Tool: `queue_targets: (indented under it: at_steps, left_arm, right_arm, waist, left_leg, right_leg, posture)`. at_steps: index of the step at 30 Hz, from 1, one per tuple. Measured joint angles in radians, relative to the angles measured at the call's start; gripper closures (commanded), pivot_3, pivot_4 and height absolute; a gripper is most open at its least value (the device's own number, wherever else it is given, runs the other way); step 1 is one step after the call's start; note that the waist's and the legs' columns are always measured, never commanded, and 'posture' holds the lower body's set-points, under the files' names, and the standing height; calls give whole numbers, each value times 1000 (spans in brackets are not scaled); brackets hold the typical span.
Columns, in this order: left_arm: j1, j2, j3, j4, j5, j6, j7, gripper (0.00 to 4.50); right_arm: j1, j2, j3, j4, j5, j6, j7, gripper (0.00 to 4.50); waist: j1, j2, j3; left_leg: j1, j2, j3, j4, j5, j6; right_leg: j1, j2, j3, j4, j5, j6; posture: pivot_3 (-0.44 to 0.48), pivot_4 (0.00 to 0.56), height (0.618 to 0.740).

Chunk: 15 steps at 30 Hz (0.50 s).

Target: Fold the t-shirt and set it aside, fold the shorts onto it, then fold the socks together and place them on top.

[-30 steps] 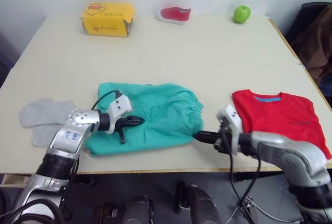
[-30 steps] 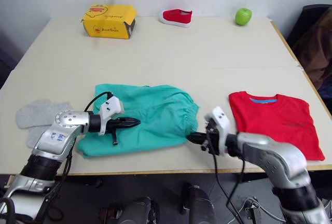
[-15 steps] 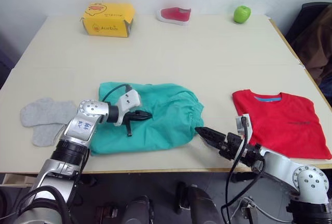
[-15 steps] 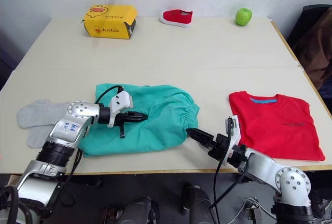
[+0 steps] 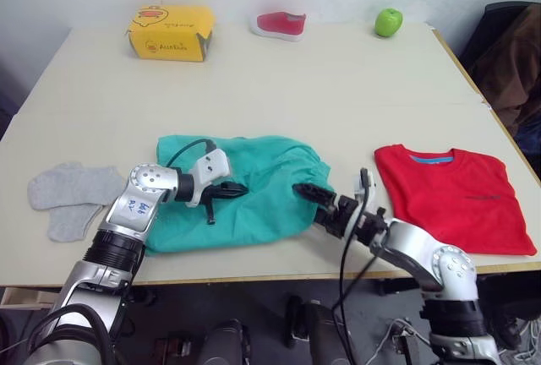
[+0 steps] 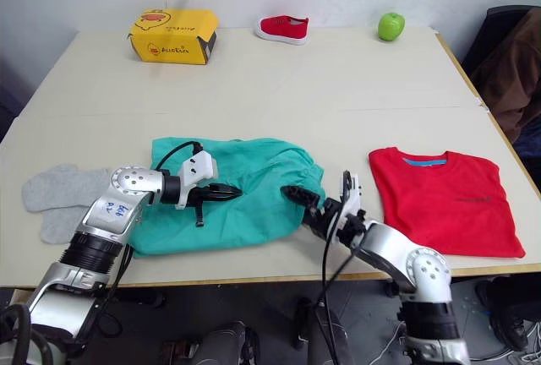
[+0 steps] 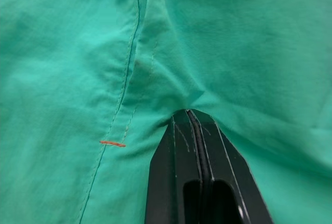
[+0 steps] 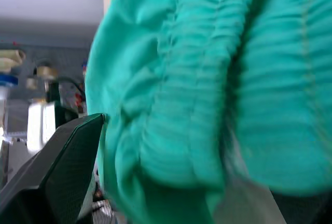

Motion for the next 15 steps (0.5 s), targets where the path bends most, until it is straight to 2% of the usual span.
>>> queue_targets:
  at_steps: [1,4,6,10,13,15]
  left_arm:
    - [2,0,1,-3,0,1,1,4500]
    - [12,0,3,-13,0,2,3,4500]
    - [23,1,11,-19,0,-1,6,4500]
    - [37,4,18,-32,3,-5,14,4500]
    - [39,6,20,-30,9,-8,26,4500]
    - [41,6,21,-30,9,-7,34,4500]
  right_arm:
    - [-13,11,-1,14,-20,-9,11,24]
    - [-35,16,-6,36,-86,-24,51,667]
    - [-32,2,-5,33,-156,-21,107,1333]
    - [-21,-99,26,-62,-380,-22,321,2757]
    - [-37,-124,60,-111,-539,-45,472,3915]
    - [-70,-143,81,-114,-599,-49,540,4311]
  waist:
    - [-2,0,0]
    - [-3,0,0]
    - [-7,0,0]
    - [-7,0,0]
    - [-9,0,0]
    - [-10,0,0]
  left_leg:
    - [0,0,0,0,0,0]
    - [0,0,0,0,0,0]
    - [-1,0,0,0,0,0]
    - [-1,0,-1,0,0,0]
    - [0,0,0,0,0,0]
    - [0,0,0,0,0,0]
  right_leg:
    - [0,0,0,0,0,0]
    - [0,0,0,0,0,0]
    - [-1,0,0,0,0,0]
    - [-1,0,0,0,0,0]
    - [-1,0,0,0,0,0]
    - [-1,0,0,1,0,0]
  posture:
    - [0,150,740]
    - [0,150,740]
    - [0,150,740]
    - [0,150,740]
    - [0,150,740]
    - [0,150,740]
